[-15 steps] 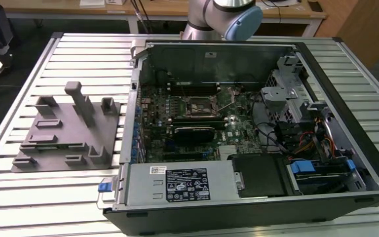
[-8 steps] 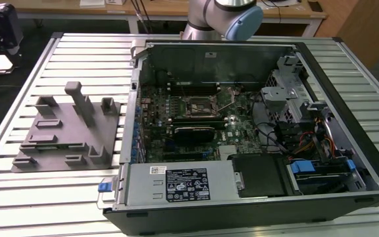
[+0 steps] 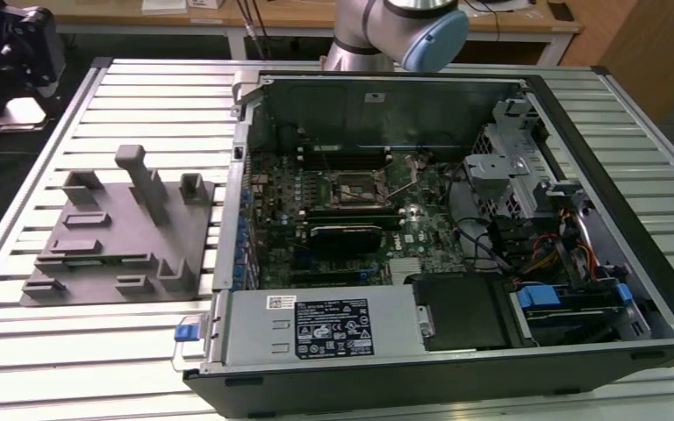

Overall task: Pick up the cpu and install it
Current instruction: 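Pick up the cpu and move it towards the insertion slot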

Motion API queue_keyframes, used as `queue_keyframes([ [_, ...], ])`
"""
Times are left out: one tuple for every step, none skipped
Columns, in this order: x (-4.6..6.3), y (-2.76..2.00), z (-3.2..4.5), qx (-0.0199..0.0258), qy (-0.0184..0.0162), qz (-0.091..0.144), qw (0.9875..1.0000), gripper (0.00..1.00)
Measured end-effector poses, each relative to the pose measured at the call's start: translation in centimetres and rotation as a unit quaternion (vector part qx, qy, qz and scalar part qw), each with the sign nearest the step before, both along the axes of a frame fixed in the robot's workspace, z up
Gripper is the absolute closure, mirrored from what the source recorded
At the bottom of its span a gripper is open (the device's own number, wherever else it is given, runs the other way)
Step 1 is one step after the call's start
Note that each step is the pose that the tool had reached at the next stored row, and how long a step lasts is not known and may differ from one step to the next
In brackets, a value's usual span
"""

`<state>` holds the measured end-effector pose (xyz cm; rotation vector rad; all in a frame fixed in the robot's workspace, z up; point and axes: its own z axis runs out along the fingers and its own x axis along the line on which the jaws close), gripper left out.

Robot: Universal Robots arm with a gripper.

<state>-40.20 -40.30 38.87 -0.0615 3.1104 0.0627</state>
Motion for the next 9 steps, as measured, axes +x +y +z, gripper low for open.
queue_keyframes([
  [0.2,0.00,0.00,0.0000,-0.0001,0.000,1.0000,0.46],
  [0.5,0.00,-0.01,0.0000,-0.0001,0.000,1.0000,0.46],
  [0.8,0.00,0.00,0.0000,0.0000,0.000,1.0000,0.46],
  [1.0,0.00,0.00,0.0000,0.0000,0.000,1.0000,0.46],
  [1.2,0.00,0.00,0.0000,0.0000,0.000,1.0000,0.46],
  [1.4,0.00,0.00,0.0000,0.0000,0.000,1.0000,0.46],
  [1.6,0.00,0.00,0.0000,0.0000,0.000,1.0000,0.46],
  [1.8,0.00,0.00,0.0000,0.0000,0.000,1.0000,0.46],
  [2.1,0.00,-0.01,0.0000,-0.0001,0.000,1.0000,0.46],
])
